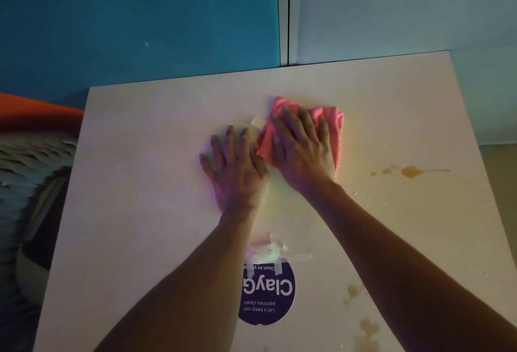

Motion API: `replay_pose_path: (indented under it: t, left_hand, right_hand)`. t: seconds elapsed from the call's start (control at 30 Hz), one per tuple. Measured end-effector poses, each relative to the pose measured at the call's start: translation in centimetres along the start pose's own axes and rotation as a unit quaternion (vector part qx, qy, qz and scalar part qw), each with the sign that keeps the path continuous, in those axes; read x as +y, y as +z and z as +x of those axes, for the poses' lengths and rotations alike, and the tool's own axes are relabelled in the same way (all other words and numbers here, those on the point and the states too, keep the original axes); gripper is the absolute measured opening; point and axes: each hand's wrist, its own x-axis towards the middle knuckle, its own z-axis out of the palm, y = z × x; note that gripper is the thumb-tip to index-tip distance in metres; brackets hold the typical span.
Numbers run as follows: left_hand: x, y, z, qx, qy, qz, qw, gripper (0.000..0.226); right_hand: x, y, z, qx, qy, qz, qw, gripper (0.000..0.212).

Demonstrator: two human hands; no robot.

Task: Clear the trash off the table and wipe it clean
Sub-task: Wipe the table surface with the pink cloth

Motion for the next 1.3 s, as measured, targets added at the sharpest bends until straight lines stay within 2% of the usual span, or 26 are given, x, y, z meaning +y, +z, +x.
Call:
replay_pose_path:
  t: [0.13, 0.23, 0.43, 0.57, 0.73, 0.8, 0.97, 1.07, 1.3]
  left_hand:
    - [-0.5, -0.2, 0.2, -0.009, 0.003, 0.009, 1.000, 0.053]
    - [-0.8, -0.3, 0.2, 0.013, 0.003, 0.002, 1.000, 0.052]
    - [0.0, -0.3, -0.1, 0.035, 0.016, 0.002, 0.999, 0.046]
    - [0.0, 0.4, -0.1, 0.050, -0.005, -0.019, 0.999, 0.047]
    - [0.1, 0.7, 0.0, 0.057, -0.007, -0.013, 0.998, 0.047]
    - [0.1, 0.7, -0.1, 0.044, -0.011, -0.013, 0.999, 0.049]
    - [0.2, 0.5, 0.0, 0.045, -0.015, -0.010, 0.999, 0.049]
    - [0.2, 0.3, 0.1, 0.036, -0.013, -0.011, 0.999, 0.050]
    - [0.4, -0.3, -0.1, 0.009, -0.009, -0.018, 1.000, 0.050]
  right_hand:
    - [-0.6, -0.3, -4.9, 0.038, 0.020, 0.026, 0.999, 0.044]
    - [-0.4, -0.9, -7.9, 0.049, 0.038, 0.035, 0.997, 0.042]
    - [5.0, -3.4, -12.2, 0.091, 0.093, 0.013, 0.991, 0.039]
    - [7.6, -3.4, -10.4, 0.091, 0.137, -0.001, 0.986, 0.041]
    - [7.4, -2.9, -4.2, 0.018, 0.229, 0.001, 0.973, 0.056]
    - [6.2, -2.5, -3.3, 0.020, 0.218, 0.002, 0.976, 0.058]
    - [3.6, -1.7, -5.4, 0.063, 0.102, 0.009, 0.993, 0.043]
    - [2.8, -1.7, -7.9, 0.082, 0.060, 0.021, 0.995, 0.042]
    - [2.1, -2.6, -12.8, 0.131, 0.063, 0.044, 0.988, 0.031]
